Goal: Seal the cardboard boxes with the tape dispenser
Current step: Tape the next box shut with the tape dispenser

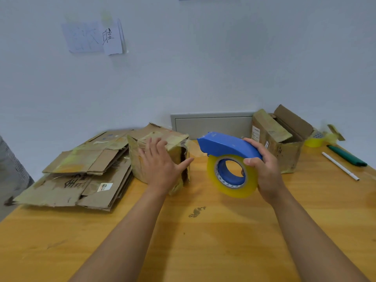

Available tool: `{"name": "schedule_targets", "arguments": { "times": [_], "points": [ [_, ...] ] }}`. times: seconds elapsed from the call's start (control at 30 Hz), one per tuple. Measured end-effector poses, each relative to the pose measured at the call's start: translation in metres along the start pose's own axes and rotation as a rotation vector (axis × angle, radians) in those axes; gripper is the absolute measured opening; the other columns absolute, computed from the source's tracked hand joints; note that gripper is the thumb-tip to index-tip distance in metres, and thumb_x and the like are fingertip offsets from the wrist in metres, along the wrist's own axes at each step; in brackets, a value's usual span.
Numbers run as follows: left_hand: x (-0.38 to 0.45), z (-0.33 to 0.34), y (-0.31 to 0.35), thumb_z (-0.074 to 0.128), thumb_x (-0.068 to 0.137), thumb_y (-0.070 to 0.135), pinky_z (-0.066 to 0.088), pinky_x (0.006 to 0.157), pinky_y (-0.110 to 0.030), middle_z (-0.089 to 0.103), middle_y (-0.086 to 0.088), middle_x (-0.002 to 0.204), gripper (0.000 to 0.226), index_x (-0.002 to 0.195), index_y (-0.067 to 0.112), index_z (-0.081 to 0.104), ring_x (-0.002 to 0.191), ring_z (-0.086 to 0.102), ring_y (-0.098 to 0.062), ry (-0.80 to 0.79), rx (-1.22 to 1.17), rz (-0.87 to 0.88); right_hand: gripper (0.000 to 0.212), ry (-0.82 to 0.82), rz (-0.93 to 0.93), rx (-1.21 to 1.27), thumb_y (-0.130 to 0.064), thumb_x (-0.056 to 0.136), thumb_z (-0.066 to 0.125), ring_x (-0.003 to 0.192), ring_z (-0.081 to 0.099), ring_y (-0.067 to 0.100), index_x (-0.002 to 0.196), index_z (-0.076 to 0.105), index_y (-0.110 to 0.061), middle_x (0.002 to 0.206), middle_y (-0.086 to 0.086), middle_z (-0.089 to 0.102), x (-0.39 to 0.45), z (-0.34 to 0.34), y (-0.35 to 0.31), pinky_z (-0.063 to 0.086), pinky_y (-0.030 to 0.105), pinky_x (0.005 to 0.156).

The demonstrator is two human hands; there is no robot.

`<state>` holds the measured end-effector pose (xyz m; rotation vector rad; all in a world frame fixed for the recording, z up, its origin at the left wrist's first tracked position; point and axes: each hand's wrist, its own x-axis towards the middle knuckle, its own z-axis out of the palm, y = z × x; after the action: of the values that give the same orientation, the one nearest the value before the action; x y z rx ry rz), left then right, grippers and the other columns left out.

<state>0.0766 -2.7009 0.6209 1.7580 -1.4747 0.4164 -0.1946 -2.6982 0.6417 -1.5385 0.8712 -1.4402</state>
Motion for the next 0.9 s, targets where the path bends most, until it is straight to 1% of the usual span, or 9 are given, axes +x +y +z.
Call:
{"name": "schedule_targets", "arguments": {
  "times": [0.13, 0.23, 0.33, 0.47, 0.57, 0.63, 0.73, 0.8, 0.9],
  "points": [
    [0.003, 0.007, 0.007, 0.068, 0.075, 0.064, 0.025, 0.113, -0.065, 0.052, -0.015, 0.132, 0.073, 0.119, 0.012, 0.04, 0.144, 0.029, -0.041, 0.036, 0.016, -0.031, 0.056, -0.018, -0.002, -0.015, -0.044, 0.065, 0.064, 0.101, 0.064, 0.019, 0.121, 0.063, -0.04, 0.114, -0.015, 0.065, -0.002, 0.003, 0.001, 0.052, 0.035, 0.077],
    [0.005, 0.007, 0.003, 0.078, 0.077, 0.048, 0.033, 0.111, -0.061, 0.053, -0.018, 0.131, 0.069, 0.123, 0.01, 0.043, 0.14, 0.036, -0.041, 0.074, 0.011, -0.031, 0.059, -0.024, 0.001, -0.025, -0.044, 0.065, 0.063, 0.102, 0.064, 0.017, 0.124, 0.062, -0.037, 0.114, -0.016, 0.065, -0.002, 0.004, 0.0, 0.053, 0.033, 0.078],
    [0.01, 0.003, -0.001, 0.08, 0.077, 0.042, 0.041, 0.105, -0.052, 0.054, -0.015, 0.125, 0.066, 0.125, 0.013, 0.046, 0.127, 0.046, -0.036, 0.118, 0.017, -0.027, 0.058, -0.027, 0.009, -0.033, -0.045, 0.065, 0.063, 0.101, 0.065, 0.013, 0.123, 0.062, -0.04, 0.111, -0.021, 0.065, -0.001, 0.004, -0.004, 0.053, 0.026, 0.076],
    [0.021, -0.006, -0.002, 0.076, 0.081, 0.042, 0.043, 0.098, -0.042, 0.052, -0.008, 0.126, 0.06, 0.129, 0.022, 0.047, 0.122, 0.046, -0.029, 0.123, -0.059, -0.064, 0.06, -0.04, -0.01, -0.043, -0.047, 0.064, 0.062, 0.101, 0.063, 0.005, 0.124, 0.06, -0.038, 0.109, -0.023, 0.064, 0.0, 0.011, -0.009, 0.052, 0.019, 0.075],
    [0.03, -0.019, 0.002, 0.072, 0.083, 0.047, 0.051, 0.08, -0.041, 0.051, -0.001, 0.129, 0.057, 0.128, 0.03, 0.043, 0.122, 0.045, -0.024, 0.127, -0.148, -0.128, 0.06, -0.053, -0.024, -0.03, -0.047, 0.063, 0.062, 0.1, 0.063, 0.006, 0.123, 0.06, -0.039, 0.115, -0.012, 0.063, 0.003, 0.018, -0.018, 0.052, 0.019, 0.075],
    [0.038, -0.029, 0.008, 0.071, 0.081, 0.053, 0.046, 0.071, -0.037, 0.051, 0.005, 0.126, 0.059, 0.127, 0.035, 0.038, 0.119, 0.048, -0.02, 0.136, -0.224, -0.174, 0.058, -0.054, -0.043, -0.016, -0.047, 0.064, 0.062, 0.101, 0.064, 0.007, 0.121, 0.061, -0.04, 0.113, -0.015, 0.064, 0.008, 0.022, -0.028, 0.053, 0.02, 0.076],
    [0.05, -0.044, 0.012, 0.07, 0.077, 0.059, 0.043, 0.073, -0.036, 0.048, 0.011, 0.118, 0.064, 0.125, 0.036, 0.034, 0.114, 0.051, -0.018, 0.068, -0.354, -0.295, 0.056, -0.05, -0.065, -0.003, -0.047, 0.065, 0.063, 0.102, 0.064, 0.005, 0.12, 0.061, -0.041, 0.107, -0.028, 0.064, 0.017, 0.028, -0.045, 0.052, 0.018, 0.077],
    [0.056, -0.05, 0.01, 0.071, 0.076, 0.06, 0.044, 0.074, -0.037, 0.05, 0.008, 0.121, 0.067, 0.125, 0.034, 0.035, 0.111, 0.054, -0.02, -0.002, -0.403, -0.36, 0.055, -0.056, -0.083, -0.034, -0.047, 0.066, 0.065, 0.099, 0.063, -0.001, 0.12, 0.06, -0.041, 0.103, -0.034, 0.062, 0.021, 0.034, -0.054, 0.05, 0.013, 0.075],
    [0.06, -0.058, 0.01, 0.071, 0.074, 0.058, 0.046, 0.07, -0.036, 0.055, 0.001, 0.119, 0.068, 0.125, 0.032, 0.035, 0.103, 0.058, -0.022, -0.058, -0.427, -0.408, 0.056, -0.077, -0.074, -0.079, -0.039, 0.07, 0.067, 0.093, 0.061, -0.008, 0.125, 0.059, -0.036, 0.107, -0.024, 0.061, 0.025, 0.044, -0.063, 0.049, 0.011, 0.071]
  ]
}}
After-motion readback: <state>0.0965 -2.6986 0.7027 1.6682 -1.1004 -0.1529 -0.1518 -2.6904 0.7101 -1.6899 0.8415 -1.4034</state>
